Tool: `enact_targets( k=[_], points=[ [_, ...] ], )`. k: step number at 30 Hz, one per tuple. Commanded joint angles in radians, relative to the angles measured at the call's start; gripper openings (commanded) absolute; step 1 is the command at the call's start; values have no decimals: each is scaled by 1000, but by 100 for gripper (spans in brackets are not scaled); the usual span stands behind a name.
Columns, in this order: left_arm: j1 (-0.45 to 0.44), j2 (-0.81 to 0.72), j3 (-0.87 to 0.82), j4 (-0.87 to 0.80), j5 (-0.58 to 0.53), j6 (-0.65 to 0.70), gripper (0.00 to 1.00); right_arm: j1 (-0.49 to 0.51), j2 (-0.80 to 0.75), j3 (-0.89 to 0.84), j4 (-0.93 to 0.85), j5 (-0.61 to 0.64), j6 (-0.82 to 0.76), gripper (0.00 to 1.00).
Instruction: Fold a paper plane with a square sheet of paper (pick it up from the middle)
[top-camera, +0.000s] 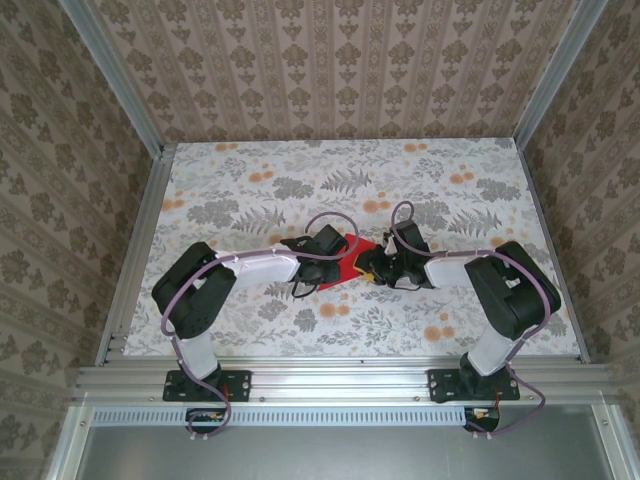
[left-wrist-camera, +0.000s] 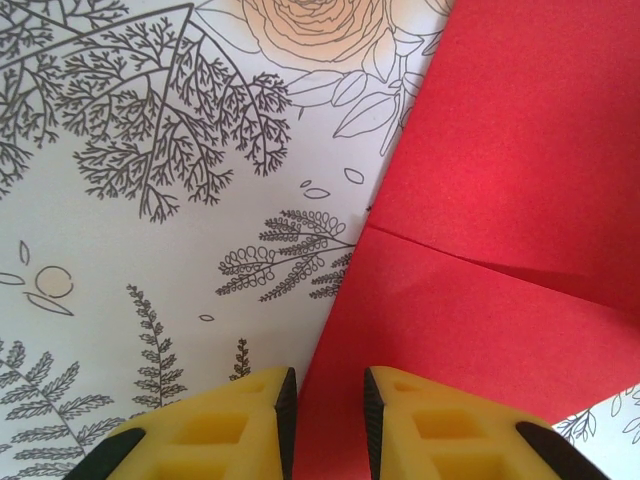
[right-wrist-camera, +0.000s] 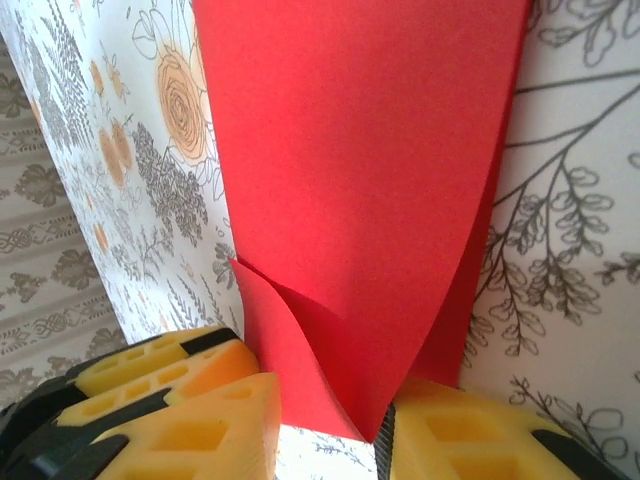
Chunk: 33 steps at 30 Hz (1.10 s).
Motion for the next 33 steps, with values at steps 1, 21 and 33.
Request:
enact_targets(
  k=[1,21,33],
  points=[
    [6,-4,-4,-9,9,2,27,7,33,1,78,14,65,29],
    [-37,-242,-191,193,70,102,59,11,-121,19,-316,106,-33,3],
    [-101,-184,-239,441,145,194,45,11,-155,64,-413,105,-5,2]
  ],
)
